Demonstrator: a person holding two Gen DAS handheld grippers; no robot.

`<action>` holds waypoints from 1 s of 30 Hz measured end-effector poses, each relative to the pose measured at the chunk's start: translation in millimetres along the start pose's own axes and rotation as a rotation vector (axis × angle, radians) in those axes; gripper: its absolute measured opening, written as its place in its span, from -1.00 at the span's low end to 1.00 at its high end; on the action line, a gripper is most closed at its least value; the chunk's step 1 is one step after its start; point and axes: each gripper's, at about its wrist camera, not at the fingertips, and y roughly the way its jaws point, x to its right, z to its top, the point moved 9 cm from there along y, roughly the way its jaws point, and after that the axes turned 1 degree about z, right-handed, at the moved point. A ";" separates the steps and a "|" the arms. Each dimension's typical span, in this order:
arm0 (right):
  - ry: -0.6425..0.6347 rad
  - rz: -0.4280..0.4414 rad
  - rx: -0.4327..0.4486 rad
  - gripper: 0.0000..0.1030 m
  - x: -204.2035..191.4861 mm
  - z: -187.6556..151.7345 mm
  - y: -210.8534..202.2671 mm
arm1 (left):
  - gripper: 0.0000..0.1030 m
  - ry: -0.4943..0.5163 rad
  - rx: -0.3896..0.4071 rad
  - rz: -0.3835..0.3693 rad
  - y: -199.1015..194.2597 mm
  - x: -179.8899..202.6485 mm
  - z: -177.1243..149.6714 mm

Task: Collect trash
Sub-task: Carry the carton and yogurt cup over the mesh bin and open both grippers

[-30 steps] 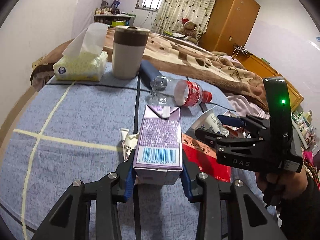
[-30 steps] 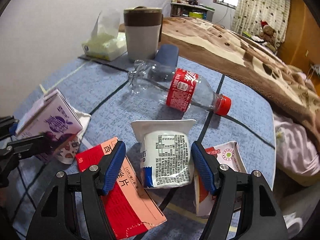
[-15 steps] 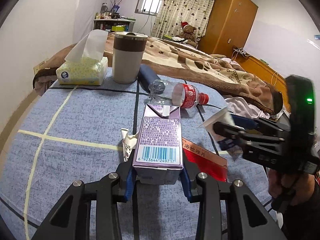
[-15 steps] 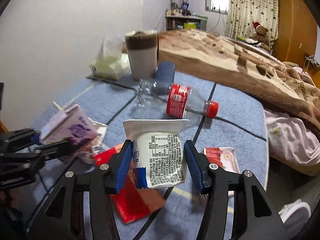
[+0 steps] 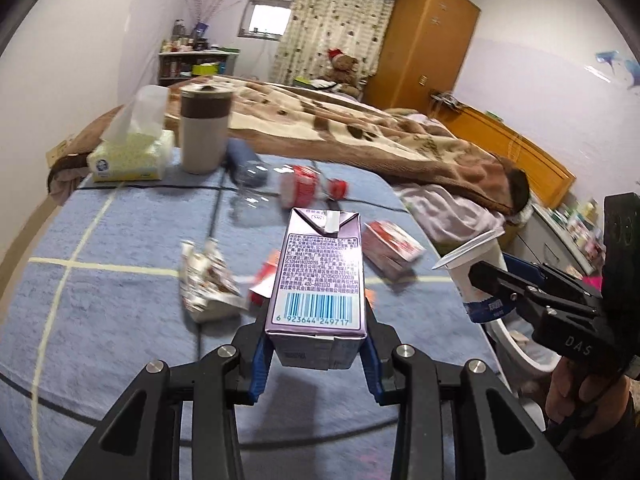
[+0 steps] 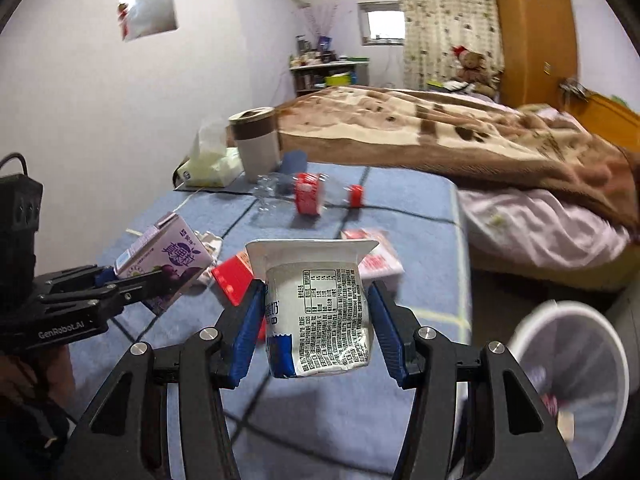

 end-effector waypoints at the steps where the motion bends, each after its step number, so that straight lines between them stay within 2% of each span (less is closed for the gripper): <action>1: 0.008 -0.005 0.002 0.05 3.5 -2.6 -3.9 | -0.26 0.006 -0.006 -0.010 0.7 5.9 -2.5; 14: 0.174 -0.128 0.022 0.05 78.7 -43.0 -47.2 | -0.25 0.151 -0.095 -0.142 18.2 112.3 -38.4; 22: 0.288 -0.241 0.031 0.05 134.4 -63.1 -67.8 | -0.25 0.250 -0.128 -0.225 39.6 178.3 -43.9; 30: 0.367 -0.318 0.000 0.06 170.9 -85.6 -75.1 | -0.25 0.306 -0.176 -0.316 69.8 235.1 -48.5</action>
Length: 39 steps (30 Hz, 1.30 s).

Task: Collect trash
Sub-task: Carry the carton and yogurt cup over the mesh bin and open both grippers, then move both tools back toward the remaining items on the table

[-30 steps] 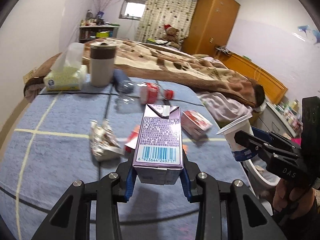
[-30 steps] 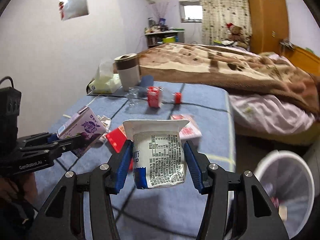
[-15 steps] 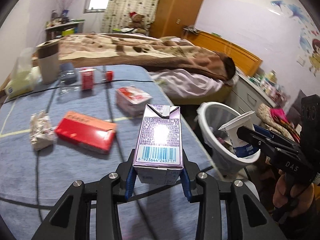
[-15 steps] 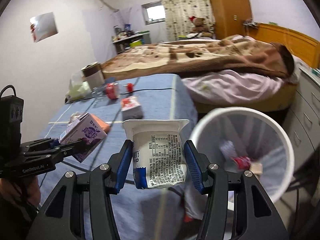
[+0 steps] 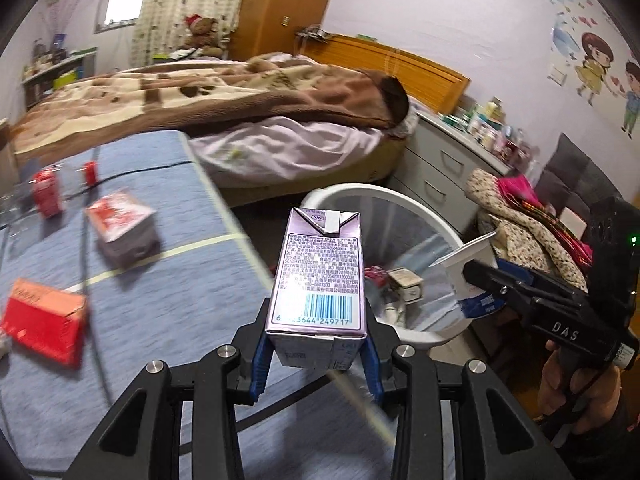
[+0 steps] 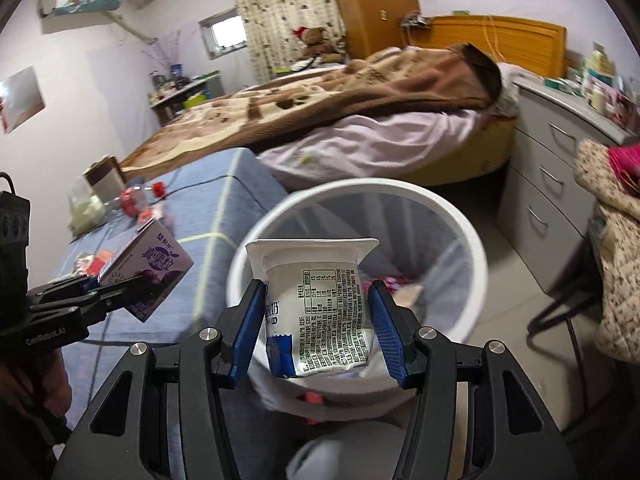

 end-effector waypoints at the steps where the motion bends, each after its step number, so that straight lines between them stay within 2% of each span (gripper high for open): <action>1: 0.006 -0.005 -0.006 0.06 3.7 -1.5 -0.1 | -0.25 0.006 -0.005 -0.008 5.3 4.7 1.7; 6: 0.017 -0.036 -0.038 0.06 15.9 -6.9 5.4 | -0.25 0.026 -0.033 -0.052 32.9 24.0 10.5; 14: 0.030 -0.054 -0.073 0.08 27.3 -12.3 12.5 | -0.25 0.037 -0.094 -0.068 71.0 32.7 10.7; 17: 0.044 -0.040 -0.060 0.30 28.5 -10.2 9.2 | -0.21 0.024 -0.078 -0.075 73.2 31.5 15.5; 19: 0.044 -0.044 -0.053 0.32 28.7 -8.5 7.1 | -0.03 0.015 -0.065 -0.080 71.4 30.4 18.6; 20: 0.041 -0.049 -0.049 0.32 29.2 -7.8 6.1 | -0.02 0.008 -0.055 -0.085 69.0 29.3 19.9; 28: 0.023 -0.014 -0.023 0.32 12.3 -1.7 -1.4 | -0.01 -0.028 -0.021 -0.068 46.4 12.4 21.2; 39: -0.066 0.125 -0.022 0.31 -48.6 -4.4 -5.1 | -0.01 -0.096 0.026 0.032 -3.8 -30.8 -7.8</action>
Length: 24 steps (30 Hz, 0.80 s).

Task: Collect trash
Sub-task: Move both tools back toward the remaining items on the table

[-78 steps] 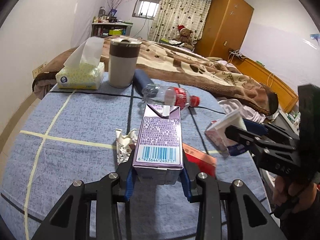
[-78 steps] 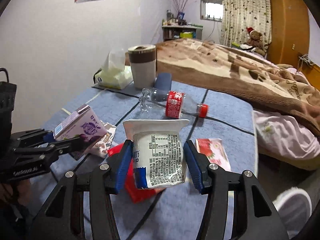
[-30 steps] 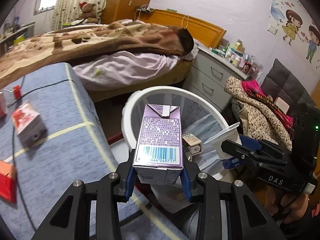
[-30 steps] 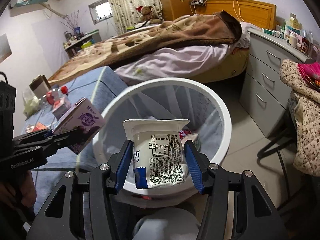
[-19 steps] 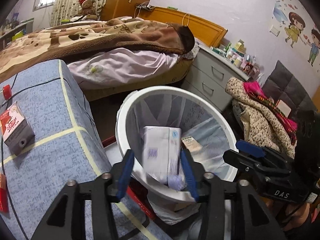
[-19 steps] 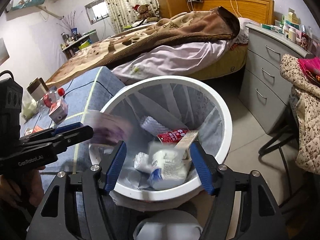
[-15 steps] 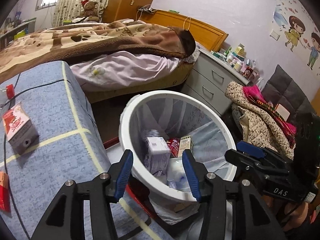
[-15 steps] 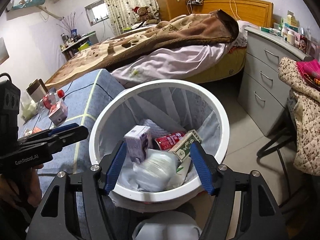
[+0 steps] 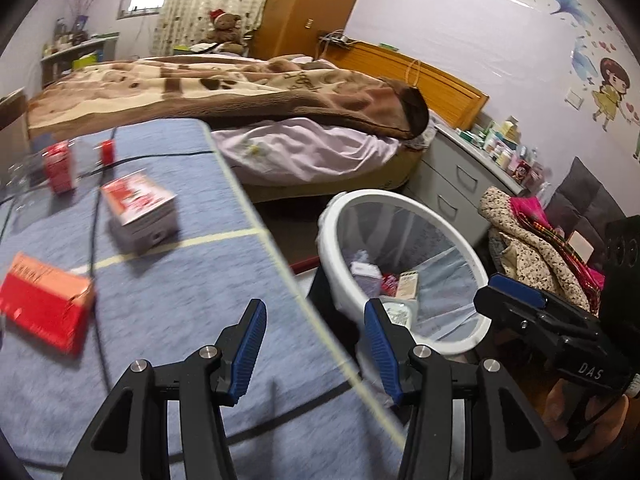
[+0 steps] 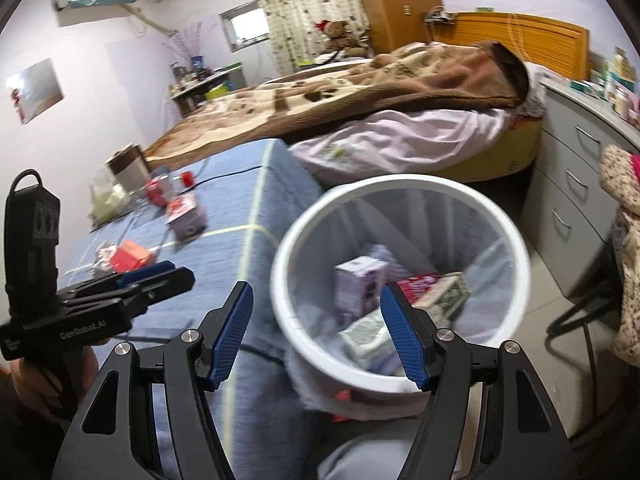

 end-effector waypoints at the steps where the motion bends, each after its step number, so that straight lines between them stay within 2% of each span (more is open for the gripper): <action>1: -0.009 0.009 0.001 0.32 -5.4 -0.5 -0.2 | -0.01 -0.005 0.003 0.005 -4.5 -3.7 -2.4; 14: -0.104 0.105 -0.017 0.31 -59.0 -6.4 0.7 | -0.01 -0.100 0.038 0.138 -55.8 -59.2 -30.5; 24: -0.147 0.161 -0.052 0.31 -89.2 -21.2 3.3 | -0.01 -0.169 0.054 0.198 -85.1 -95.2 -56.4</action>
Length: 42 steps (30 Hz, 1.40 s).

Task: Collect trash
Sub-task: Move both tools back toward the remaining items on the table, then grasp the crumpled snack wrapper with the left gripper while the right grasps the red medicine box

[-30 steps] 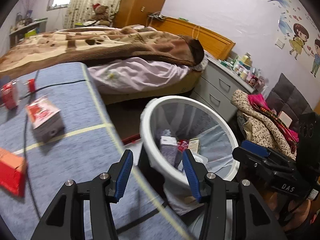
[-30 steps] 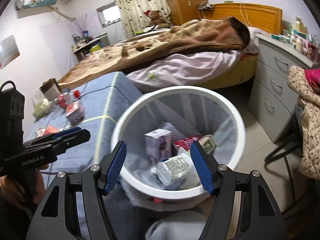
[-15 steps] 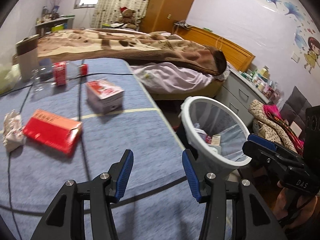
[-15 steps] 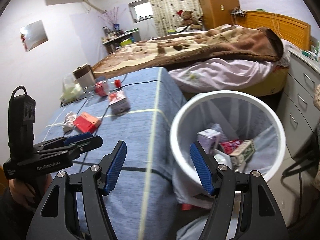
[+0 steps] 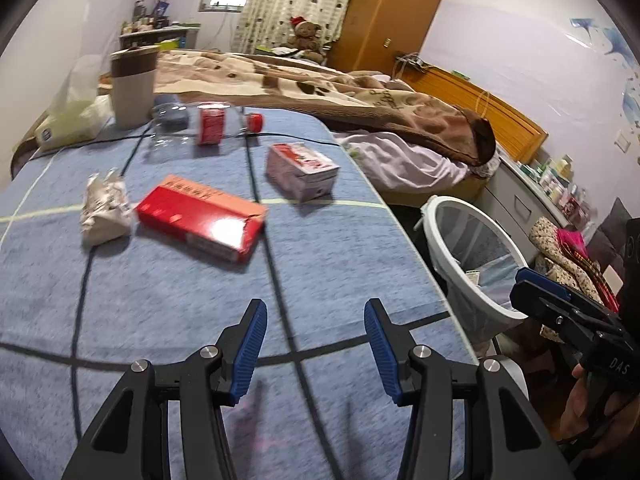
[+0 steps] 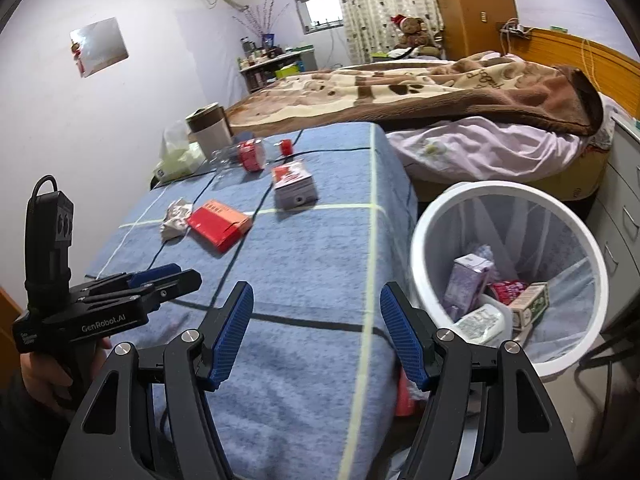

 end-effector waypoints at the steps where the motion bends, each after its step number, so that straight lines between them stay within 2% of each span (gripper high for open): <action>1: -0.005 0.006 -0.005 0.31 -3.3 -1.0 1.2 | -0.01 -0.008 0.002 0.007 -2.6 -4.5 -1.3; 12: -0.091 0.064 -0.045 0.31 -41.0 -1.1 13.6 | -0.02 -0.084 0.045 0.074 -27.5 -52.5 0.2; 23: -0.195 0.096 -0.069 0.33 -73.4 17.0 41.8 | -0.02 -0.157 0.062 0.175 -42.0 -113.4 11.7; 25: -0.227 0.094 -0.070 0.39 -78.2 20.0 47.0 | -0.02 -0.167 0.065 0.184 -42.8 -121.9 13.6; 33: -0.319 0.106 -0.103 0.39 -95.4 32.8 81.4 | -0.01 -0.178 0.063 0.218 -36.6 -147.8 27.1; 42: -0.352 0.114 -0.159 0.39 -90.4 36.8 122.8 | 0.03 -0.211 0.054 0.232 -21.3 -173.4 38.4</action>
